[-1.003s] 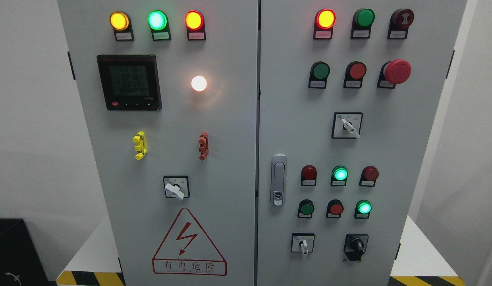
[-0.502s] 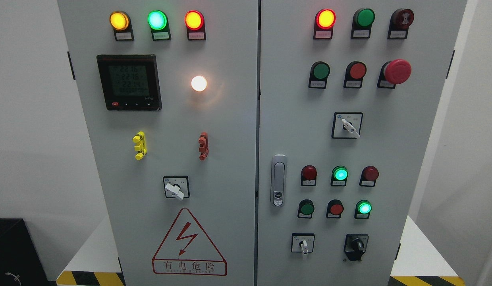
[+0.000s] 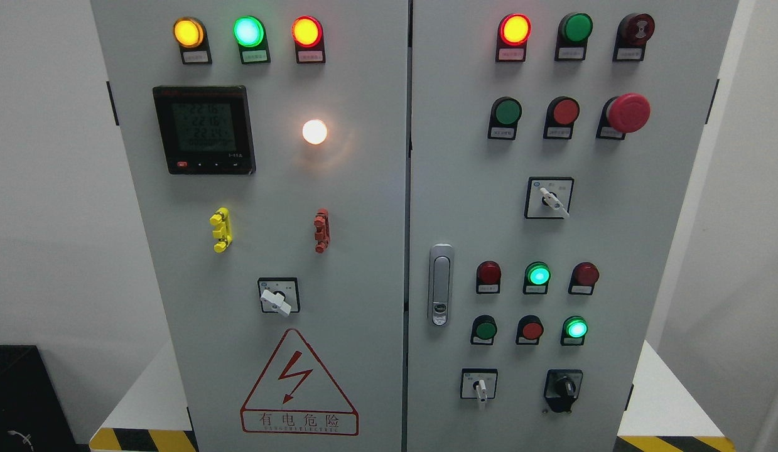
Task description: Flip black knob to close circuit
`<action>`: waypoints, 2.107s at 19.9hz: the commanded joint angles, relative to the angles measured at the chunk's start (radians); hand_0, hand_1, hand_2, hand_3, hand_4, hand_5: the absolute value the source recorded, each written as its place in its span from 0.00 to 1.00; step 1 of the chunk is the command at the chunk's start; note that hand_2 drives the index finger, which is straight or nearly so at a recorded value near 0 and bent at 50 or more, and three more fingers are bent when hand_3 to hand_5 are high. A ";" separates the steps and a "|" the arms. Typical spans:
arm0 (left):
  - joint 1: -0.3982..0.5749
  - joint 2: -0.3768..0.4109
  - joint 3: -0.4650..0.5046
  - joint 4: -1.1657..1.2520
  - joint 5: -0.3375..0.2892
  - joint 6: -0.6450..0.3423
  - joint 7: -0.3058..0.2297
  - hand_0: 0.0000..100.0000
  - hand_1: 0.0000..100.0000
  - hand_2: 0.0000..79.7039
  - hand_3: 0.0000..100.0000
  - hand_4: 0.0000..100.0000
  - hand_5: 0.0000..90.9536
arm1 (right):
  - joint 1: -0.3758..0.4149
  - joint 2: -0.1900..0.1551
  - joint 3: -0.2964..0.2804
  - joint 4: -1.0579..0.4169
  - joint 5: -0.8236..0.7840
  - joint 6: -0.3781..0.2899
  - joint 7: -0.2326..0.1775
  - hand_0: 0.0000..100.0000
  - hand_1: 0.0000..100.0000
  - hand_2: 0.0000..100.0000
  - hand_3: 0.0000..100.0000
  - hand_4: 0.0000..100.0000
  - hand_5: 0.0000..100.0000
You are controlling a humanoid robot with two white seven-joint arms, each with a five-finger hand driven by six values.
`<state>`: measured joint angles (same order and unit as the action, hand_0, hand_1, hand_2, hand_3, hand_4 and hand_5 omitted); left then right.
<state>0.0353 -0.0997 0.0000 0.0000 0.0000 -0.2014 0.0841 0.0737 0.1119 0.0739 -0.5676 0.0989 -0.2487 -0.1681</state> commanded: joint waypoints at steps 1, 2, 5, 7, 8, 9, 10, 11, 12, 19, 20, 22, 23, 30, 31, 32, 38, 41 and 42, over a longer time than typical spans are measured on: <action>0.000 0.000 -0.020 0.023 -0.021 0.000 0.000 0.00 0.00 0.00 0.00 0.00 0.00 | -0.002 -0.017 -0.037 -0.336 0.175 0.003 -0.019 0.06 0.43 0.47 0.68 0.57 0.48; 0.000 0.000 -0.020 0.021 -0.021 0.000 0.000 0.00 0.00 0.00 0.00 0.00 0.00 | 0.000 -0.018 -0.072 -0.360 0.252 0.000 -0.019 0.06 0.44 0.50 0.70 0.59 0.51; 0.000 0.000 -0.020 0.023 -0.021 0.000 0.000 0.00 0.00 0.00 0.00 0.00 0.00 | -0.002 -0.015 -0.163 -0.438 0.480 -0.004 -0.011 0.06 0.29 0.63 0.80 0.66 0.60; 0.000 0.000 -0.020 0.021 -0.021 0.000 0.000 0.00 0.00 0.00 0.00 0.00 0.00 | -0.002 -0.014 -0.172 -0.507 0.551 -0.001 -0.002 0.00 0.14 0.66 0.84 0.69 0.63; 0.000 0.000 -0.020 0.023 -0.021 0.000 0.000 0.00 0.00 0.00 0.00 0.00 0.00 | -0.002 -0.014 -0.172 -0.544 0.585 -0.001 0.004 0.00 0.03 0.68 0.86 0.70 0.65; 0.000 0.000 -0.020 0.021 -0.021 0.000 0.000 0.00 0.00 0.00 0.00 0.00 0.00 | -0.002 -0.014 -0.174 -0.569 0.611 0.002 0.007 0.00 0.00 0.69 0.87 0.70 0.65; 0.000 0.000 -0.020 0.023 -0.021 0.000 0.000 0.00 0.00 0.00 0.00 0.00 0.00 | 0.000 -0.014 -0.175 -0.598 0.651 0.002 0.013 0.00 0.00 0.70 0.87 0.70 0.66; 0.000 0.000 -0.020 0.023 -0.021 0.000 0.000 0.00 0.00 0.00 0.00 0.00 0.00 | 0.000 -0.014 -0.183 -0.621 0.692 0.002 0.018 0.00 0.00 0.71 0.88 0.71 0.66; 0.000 0.000 -0.020 0.023 -0.021 0.000 0.000 0.00 0.00 0.00 0.00 0.00 0.00 | 0.003 -0.011 -0.200 -0.650 0.728 0.006 0.027 0.00 0.00 0.72 0.89 0.71 0.67; 0.000 0.000 -0.020 0.021 -0.021 0.000 0.000 0.00 0.00 0.00 0.00 0.00 0.00 | 0.014 0.012 -0.223 -0.876 0.884 0.082 0.111 0.00 0.00 0.73 0.91 0.73 0.70; 0.000 0.000 -0.020 0.021 -0.021 0.000 0.000 0.00 0.00 0.00 0.00 0.00 0.00 | 0.012 0.012 -0.223 -0.902 0.884 0.091 0.114 0.00 0.00 0.74 0.92 0.73 0.70; 0.000 0.000 -0.020 0.023 -0.021 0.000 0.000 0.00 0.00 0.00 0.00 0.00 0.00 | 0.005 0.012 -0.223 -0.940 0.884 0.114 0.114 0.00 0.00 0.74 0.92 0.74 0.70; 0.000 0.000 -0.020 0.023 -0.021 0.000 0.000 0.00 0.00 0.00 0.00 0.00 0.00 | -0.002 0.012 -0.223 -0.952 0.884 0.118 0.116 0.00 0.00 0.74 0.92 0.74 0.70; 0.000 0.000 -0.020 0.021 -0.021 0.000 0.000 0.00 0.00 0.00 0.00 0.00 0.00 | -0.048 0.012 -0.238 -1.044 0.944 0.180 0.170 0.00 0.00 0.74 0.93 0.74 0.71; 0.000 0.000 -0.020 0.021 -0.021 0.000 0.000 0.00 0.00 0.00 0.00 0.00 0.00 | -0.051 0.011 -0.246 -1.052 0.958 0.190 0.177 0.00 0.00 0.74 0.93 0.74 0.71; 0.000 0.000 -0.020 0.021 -0.021 0.000 0.000 0.00 0.00 0.00 0.00 0.00 0.00 | -0.061 0.011 -0.249 -1.063 0.963 0.197 0.180 0.00 0.00 0.74 0.93 0.74 0.71; 0.000 0.000 -0.020 0.023 -0.021 0.000 0.000 0.00 0.00 0.00 0.00 0.00 0.00 | -0.095 -0.006 -0.263 -1.115 1.065 0.212 0.213 0.00 0.00 0.74 0.93 0.75 0.72; 0.000 0.000 -0.020 0.023 -0.021 0.000 0.000 0.00 0.00 0.00 0.00 0.00 0.00 | -0.118 -0.021 -0.261 -1.134 1.079 0.246 0.249 0.00 0.00 0.74 0.93 0.75 0.72; 0.000 0.000 -0.020 0.021 -0.021 0.000 0.000 0.00 0.00 0.00 0.00 0.00 0.00 | -0.126 -0.021 -0.261 -1.135 1.084 0.247 0.256 0.00 0.00 0.74 0.93 0.75 0.72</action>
<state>0.0353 -0.0997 0.0000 0.0000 0.0000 -0.2014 0.0841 -0.0110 0.1109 -0.1646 -1.5750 1.1335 -0.0172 0.0628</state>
